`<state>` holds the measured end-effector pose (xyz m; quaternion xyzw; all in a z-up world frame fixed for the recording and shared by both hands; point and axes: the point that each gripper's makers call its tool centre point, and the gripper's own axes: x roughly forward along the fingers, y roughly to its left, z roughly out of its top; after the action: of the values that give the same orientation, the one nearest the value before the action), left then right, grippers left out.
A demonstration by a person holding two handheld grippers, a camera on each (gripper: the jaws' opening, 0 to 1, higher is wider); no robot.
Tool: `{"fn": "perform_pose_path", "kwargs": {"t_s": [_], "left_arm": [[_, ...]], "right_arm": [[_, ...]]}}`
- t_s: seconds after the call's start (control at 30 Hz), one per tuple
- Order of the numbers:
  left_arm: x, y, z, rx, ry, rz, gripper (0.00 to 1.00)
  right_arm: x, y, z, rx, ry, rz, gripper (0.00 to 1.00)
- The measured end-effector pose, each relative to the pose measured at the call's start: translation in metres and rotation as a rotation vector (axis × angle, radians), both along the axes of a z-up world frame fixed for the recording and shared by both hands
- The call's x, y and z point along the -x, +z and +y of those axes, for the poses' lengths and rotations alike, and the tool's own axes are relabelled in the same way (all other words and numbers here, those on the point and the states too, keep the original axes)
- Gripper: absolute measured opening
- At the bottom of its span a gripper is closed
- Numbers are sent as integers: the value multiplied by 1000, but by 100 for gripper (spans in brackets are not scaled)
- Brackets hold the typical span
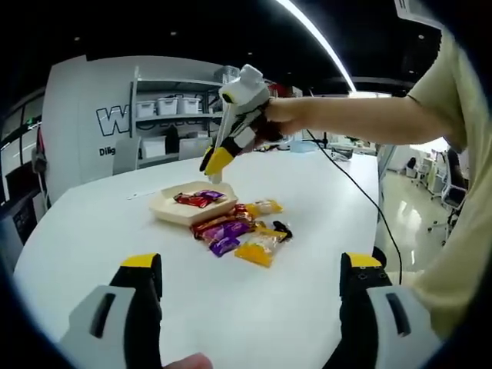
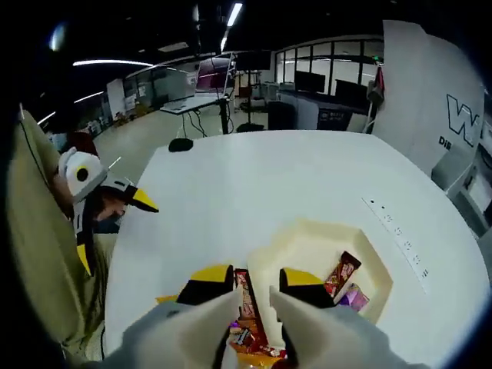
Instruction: Place the target food into the container with the food tongs after gripping and lifting it, then release it inside without dropping or visibly crushing the food.
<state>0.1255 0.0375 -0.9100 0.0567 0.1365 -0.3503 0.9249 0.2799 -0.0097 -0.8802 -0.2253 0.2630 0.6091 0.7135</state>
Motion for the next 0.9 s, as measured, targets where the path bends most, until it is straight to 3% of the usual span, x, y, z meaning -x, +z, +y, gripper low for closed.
{"fn": "perform_pose_path", "kwargs": {"t_s": [0.9], "left_arm": [[0, -6, -10, -4, -20, 12, 94]], "right_arm": [[72, -14, -7, -27, 193, -6, 20]]}}
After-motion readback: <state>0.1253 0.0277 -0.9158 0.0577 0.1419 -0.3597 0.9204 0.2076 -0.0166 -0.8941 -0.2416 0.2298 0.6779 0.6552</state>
